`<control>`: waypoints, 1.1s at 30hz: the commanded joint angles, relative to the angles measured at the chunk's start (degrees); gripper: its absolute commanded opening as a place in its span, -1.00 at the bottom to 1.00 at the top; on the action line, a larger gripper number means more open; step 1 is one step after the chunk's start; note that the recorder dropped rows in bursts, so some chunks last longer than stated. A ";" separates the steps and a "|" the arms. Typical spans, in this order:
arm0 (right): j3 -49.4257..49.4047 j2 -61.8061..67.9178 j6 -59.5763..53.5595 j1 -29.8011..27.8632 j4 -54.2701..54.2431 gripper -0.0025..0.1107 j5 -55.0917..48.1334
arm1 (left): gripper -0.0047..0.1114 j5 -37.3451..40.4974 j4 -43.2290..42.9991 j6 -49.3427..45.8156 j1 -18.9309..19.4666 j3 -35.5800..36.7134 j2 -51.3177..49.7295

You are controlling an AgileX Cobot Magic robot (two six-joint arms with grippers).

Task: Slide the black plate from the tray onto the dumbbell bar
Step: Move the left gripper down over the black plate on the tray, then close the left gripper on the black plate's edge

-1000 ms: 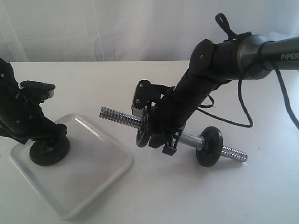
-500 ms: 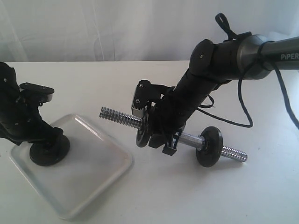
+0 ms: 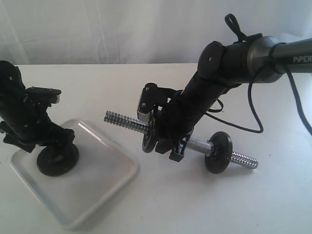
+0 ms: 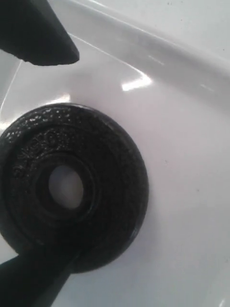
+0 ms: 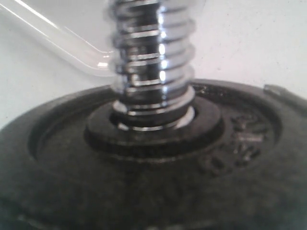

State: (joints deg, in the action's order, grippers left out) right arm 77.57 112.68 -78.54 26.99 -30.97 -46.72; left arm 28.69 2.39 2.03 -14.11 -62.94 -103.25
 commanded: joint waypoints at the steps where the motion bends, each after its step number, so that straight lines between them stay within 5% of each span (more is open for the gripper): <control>1: 1.02 -3.12 -0.72 -0.17 -3.55 -0.96 2.08 | 0.90 6.22 1.34 -0.52 -0.30 -3.62 0.06; 8: 1.02 -3.12 -0.72 -0.17 -3.55 -0.96 2.08 | 0.90 9.43 4.93 -2.03 -0.30 -4.54 -0.18; 33: 1.02 -3.12 -0.72 -0.17 -3.43 -0.96 2.09 | 0.90 1.83 5.06 -3.34 -1.07 0.72 -0.18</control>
State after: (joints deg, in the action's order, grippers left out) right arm 77.57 112.68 -78.54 26.99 -30.97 -46.36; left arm 31.14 6.61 -0.48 -14.27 -63.54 -103.25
